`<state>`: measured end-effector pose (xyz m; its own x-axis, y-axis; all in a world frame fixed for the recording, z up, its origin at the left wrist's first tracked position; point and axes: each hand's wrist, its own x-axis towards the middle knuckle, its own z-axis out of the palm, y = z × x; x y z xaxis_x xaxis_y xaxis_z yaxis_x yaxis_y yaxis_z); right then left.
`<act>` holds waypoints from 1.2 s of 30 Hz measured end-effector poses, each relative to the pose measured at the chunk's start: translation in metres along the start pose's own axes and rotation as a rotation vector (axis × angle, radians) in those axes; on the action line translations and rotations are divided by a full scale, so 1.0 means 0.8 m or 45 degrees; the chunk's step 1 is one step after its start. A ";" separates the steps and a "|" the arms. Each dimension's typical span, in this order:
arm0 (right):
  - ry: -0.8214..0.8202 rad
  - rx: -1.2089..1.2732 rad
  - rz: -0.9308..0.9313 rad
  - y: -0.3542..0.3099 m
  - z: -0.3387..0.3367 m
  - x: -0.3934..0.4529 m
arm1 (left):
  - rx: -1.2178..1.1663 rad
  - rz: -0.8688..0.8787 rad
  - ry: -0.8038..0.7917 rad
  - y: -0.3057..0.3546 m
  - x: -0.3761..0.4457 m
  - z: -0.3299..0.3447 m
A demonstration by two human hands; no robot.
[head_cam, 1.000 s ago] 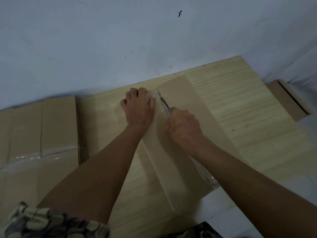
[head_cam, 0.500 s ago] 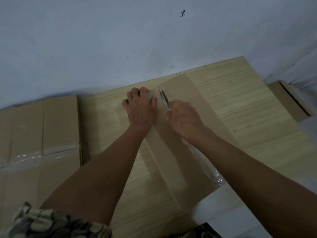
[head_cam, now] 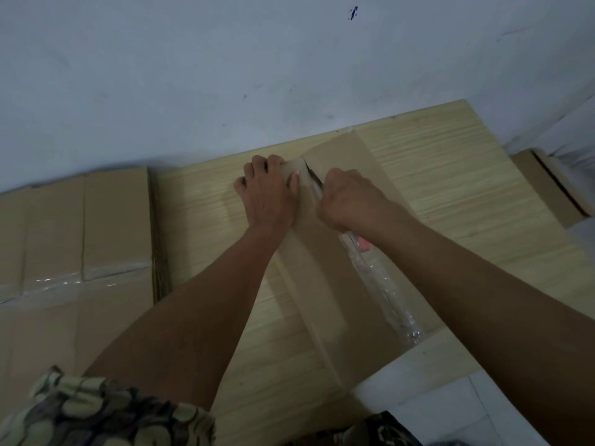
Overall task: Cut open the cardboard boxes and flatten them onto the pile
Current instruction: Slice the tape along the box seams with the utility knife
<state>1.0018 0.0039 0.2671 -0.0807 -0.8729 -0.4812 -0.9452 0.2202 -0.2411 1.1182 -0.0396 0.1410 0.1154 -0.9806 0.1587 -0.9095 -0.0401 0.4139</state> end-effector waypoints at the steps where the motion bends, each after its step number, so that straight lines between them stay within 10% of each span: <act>1: -0.036 -0.019 0.013 0.000 -0.005 -0.002 | -0.002 0.001 0.002 0.000 0.000 0.000; 25: -0.165 0.011 0.077 0.039 -0.002 -0.003 | 0.049 0.185 0.163 0.002 -0.013 -0.006; 36: -0.222 -0.170 -0.077 0.062 0.001 -0.033 | 0.264 0.119 -0.188 0.031 -0.137 0.004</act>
<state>0.9570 0.0381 0.2672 0.0220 -0.7919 -0.6103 -0.9810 0.1006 -0.1658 1.0820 0.0661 0.1306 -0.0183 -0.9987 0.0485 -0.9776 0.0280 0.2086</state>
